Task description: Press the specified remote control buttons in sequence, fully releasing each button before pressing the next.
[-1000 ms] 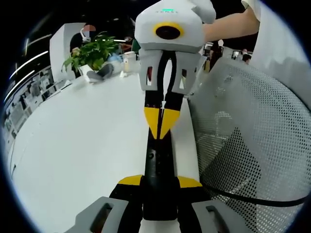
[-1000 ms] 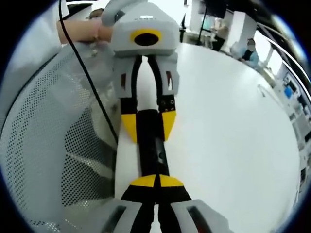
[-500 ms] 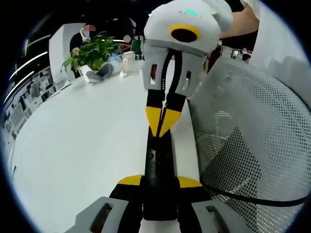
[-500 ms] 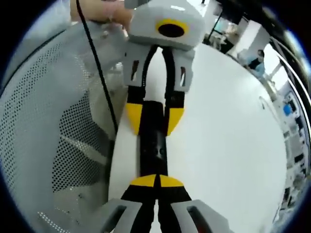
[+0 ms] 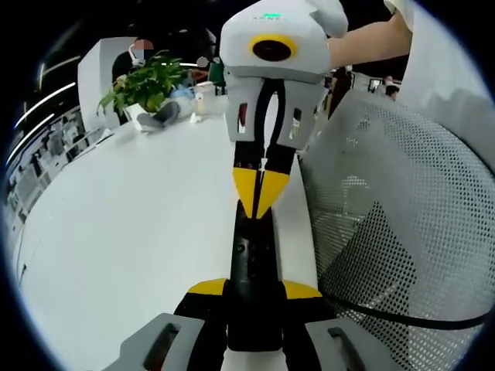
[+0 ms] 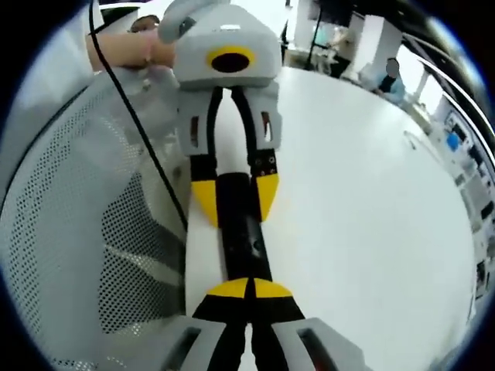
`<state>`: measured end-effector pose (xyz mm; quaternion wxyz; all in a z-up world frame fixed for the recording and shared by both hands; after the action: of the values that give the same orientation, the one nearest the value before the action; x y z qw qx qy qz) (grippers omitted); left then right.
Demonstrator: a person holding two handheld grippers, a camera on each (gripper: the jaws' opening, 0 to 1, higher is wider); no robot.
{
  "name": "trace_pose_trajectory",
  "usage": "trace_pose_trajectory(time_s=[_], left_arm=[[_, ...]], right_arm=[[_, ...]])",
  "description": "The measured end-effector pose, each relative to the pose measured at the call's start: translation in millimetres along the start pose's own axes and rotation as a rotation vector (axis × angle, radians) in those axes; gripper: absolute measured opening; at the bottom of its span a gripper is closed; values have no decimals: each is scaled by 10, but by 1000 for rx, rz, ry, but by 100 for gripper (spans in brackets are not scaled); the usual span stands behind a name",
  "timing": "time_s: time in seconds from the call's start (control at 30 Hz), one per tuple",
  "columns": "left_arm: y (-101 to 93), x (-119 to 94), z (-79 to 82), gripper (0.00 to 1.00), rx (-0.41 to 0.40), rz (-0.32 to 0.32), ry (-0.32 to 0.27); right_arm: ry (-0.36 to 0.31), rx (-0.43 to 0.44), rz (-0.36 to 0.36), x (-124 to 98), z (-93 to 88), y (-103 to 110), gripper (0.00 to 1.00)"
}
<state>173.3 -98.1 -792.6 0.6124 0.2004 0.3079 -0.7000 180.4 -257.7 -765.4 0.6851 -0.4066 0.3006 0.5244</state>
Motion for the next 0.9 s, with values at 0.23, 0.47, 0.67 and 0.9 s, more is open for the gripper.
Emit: trace_pose_trajectory(time_s=[0.23,0.47,0.67,0.9], left_arm=[[-4,2,2,24,0,1,0],[-1,4,7,24,2,-1,4],[0,6,8,24,3,-2,7],[-2,5,13,24,4,0,10]], right_arm=[[10,5,8,31,12,-27,0],[29,-73,-55,32,53,65,0],[27,28,-151,22,24,134,0],[57,-46,-198,37,79,194,0]])
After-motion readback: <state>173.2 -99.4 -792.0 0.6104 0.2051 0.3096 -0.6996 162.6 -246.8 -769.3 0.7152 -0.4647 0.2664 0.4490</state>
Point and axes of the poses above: the point that each gripper's makers call its tool centre point, and the gripper's own axes: x roughly forward along the fingers, y roughly to its left, z roughly out of its top, the point moved 10 cm from there along -x, roughly backward along the fingers, and after that the axes turned 14 degrees about -z, right-handed, at the moved point
